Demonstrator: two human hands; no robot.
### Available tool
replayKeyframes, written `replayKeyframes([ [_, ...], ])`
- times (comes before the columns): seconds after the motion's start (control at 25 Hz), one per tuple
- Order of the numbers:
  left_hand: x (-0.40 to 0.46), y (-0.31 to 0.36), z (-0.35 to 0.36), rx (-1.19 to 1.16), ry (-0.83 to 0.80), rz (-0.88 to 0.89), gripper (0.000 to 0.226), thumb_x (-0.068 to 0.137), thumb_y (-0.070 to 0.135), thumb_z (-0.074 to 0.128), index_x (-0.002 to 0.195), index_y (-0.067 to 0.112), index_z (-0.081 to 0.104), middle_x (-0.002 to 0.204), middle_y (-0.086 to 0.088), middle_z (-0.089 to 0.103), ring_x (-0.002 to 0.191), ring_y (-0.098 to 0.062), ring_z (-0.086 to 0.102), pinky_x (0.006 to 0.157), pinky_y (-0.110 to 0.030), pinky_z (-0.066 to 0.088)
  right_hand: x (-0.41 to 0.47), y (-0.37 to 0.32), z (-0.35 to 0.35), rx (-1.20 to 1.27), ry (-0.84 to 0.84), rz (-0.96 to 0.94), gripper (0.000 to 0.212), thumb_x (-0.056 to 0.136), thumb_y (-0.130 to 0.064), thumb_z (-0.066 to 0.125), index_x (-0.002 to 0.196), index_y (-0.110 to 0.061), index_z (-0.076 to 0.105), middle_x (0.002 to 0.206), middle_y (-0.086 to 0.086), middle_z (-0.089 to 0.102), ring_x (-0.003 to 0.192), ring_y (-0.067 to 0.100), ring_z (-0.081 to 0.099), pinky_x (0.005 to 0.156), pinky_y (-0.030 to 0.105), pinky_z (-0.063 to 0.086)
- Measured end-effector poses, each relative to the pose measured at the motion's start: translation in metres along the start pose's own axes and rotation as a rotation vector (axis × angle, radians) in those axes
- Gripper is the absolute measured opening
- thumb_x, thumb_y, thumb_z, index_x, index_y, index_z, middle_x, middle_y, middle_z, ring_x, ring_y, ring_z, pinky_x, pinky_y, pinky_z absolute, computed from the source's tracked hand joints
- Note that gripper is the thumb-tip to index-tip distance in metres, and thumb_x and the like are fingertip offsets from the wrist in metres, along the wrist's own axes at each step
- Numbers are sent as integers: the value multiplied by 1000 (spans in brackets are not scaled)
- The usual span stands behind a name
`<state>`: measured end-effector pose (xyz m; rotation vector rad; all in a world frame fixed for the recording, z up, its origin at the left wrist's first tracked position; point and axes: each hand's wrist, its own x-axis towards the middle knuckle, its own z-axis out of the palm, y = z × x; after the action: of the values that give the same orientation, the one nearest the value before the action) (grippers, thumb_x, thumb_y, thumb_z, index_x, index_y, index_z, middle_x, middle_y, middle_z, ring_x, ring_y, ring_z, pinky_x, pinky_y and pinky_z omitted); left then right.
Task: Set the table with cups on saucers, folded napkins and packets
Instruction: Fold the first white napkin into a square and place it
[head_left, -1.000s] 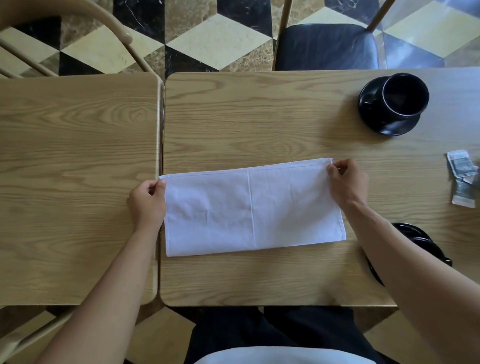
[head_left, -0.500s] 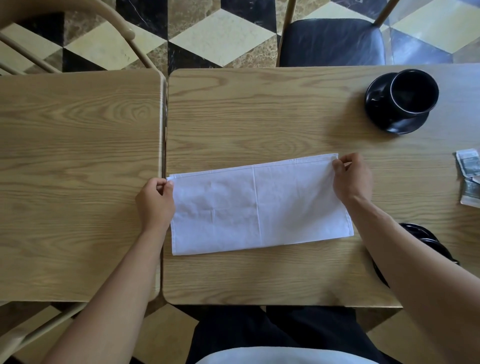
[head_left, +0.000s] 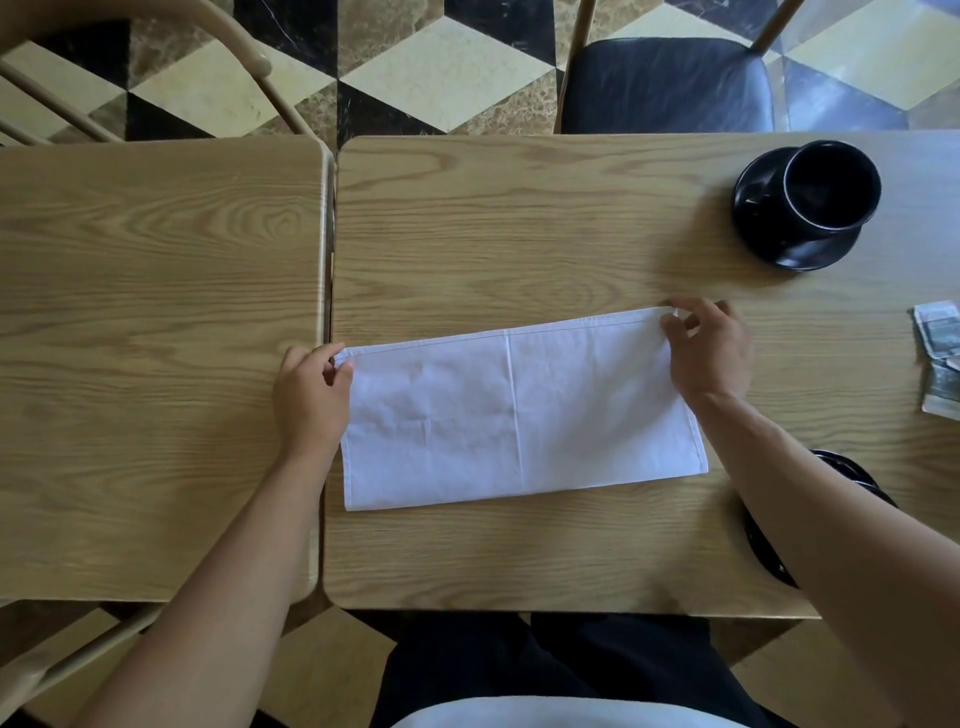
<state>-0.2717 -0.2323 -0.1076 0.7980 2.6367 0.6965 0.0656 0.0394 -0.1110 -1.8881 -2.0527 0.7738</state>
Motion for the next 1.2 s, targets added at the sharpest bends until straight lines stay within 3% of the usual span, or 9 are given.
replayKeyframes([
  [0.12, 7, 1, -7, -23, -33, 28, 7, 86, 11, 74, 91, 13, 71, 93, -1, 55, 74, -18, 55, 74, -29, 43, 6, -1, -2, -10, -18, 15, 18, 91, -25, 68, 108, -22, 74, 104, 4, 64, 94, 21, 59, 78, 26, 37],
  [0.32, 17, 1, -16, -129, -91, -22, 12, 84, 16, 76, 81, 20, 66, 86, 1, 66, 75, -15, 61, 69, -27, 48, 14, 2, -6, -41, -86, -62, 11, 94, -15, 65, 103, -11, 70, 106, 11, 65, 98, 30, 60, 78, 26, 35],
  [0.52, 21, 7, -15, -445, -109, -201, 23, 82, 10, 80, 81, 27, 65, 83, 0, 69, 77, -15, 64, 73, -26, 53, 11, 6, -10, -6, -46, -23, 12, 96, -15, 62, 105, -11, 69, 103, 10, 72, 99, 31, 62, 77, 27, 36],
  [0.76, 27, 8, -9, -419, -130, -262, 22, 78, 11, 83, 82, 30, 71, 80, 2, 68, 73, -10, 63, 74, -27, 52, 21, 3, -9, 85, -88, 98, 19, 92, -20, 68, 109, -13, 73, 98, 6, 74, 94, 22, 66, 79, 25, 42],
  [0.92, 28, 10, -6, -291, -63, -242, 19, 78, 11, 81, 90, 22, 73, 84, 0, 70, 75, -11, 64, 83, -38, 59, 22, 4, -9, 72, -99, 74, 21, 92, -20, 67, 111, -13, 74, 104, 10, 75, 100, 27, 67, 84, 28, 45],
  [1.0, 18, 17, -1, -138, 22, -169, 28, 81, 10, 74, 108, 14, 69, 101, -7, 67, 91, -20, 63, 95, -43, 53, 17, 1, -7, -6, -57, 63, 23, 93, -22, 62, 113, -13, 71, 115, 14, 67, 109, 33, 61, 88, 29, 41],
  [1.08, -6, 20, 3, 119, 128, 6, 42, 87, 17, 66, 127, 6, 59, 126, -18, 58, 117, -35, 53, 104, -45, 42, -4, -13, -2, -164, 32, 39, 33, 93, -27, 56, 121, -13, 65, 128, 17, 55, 119, 38, 51, 99, 40, 37],
  [1.2, -61, 12, 17, 303, 101, 364, 47, 100, 21, 51, 139, -5, 48, 149, -26, 43, 143, -44, 36, 118, -53, 29, -73, -58, 31, -195, 8, -310, 41, 93, -25, 57, 131, -10, 60, 143, 17, 49, 133, 40, 43, 114, 51, 30],
])
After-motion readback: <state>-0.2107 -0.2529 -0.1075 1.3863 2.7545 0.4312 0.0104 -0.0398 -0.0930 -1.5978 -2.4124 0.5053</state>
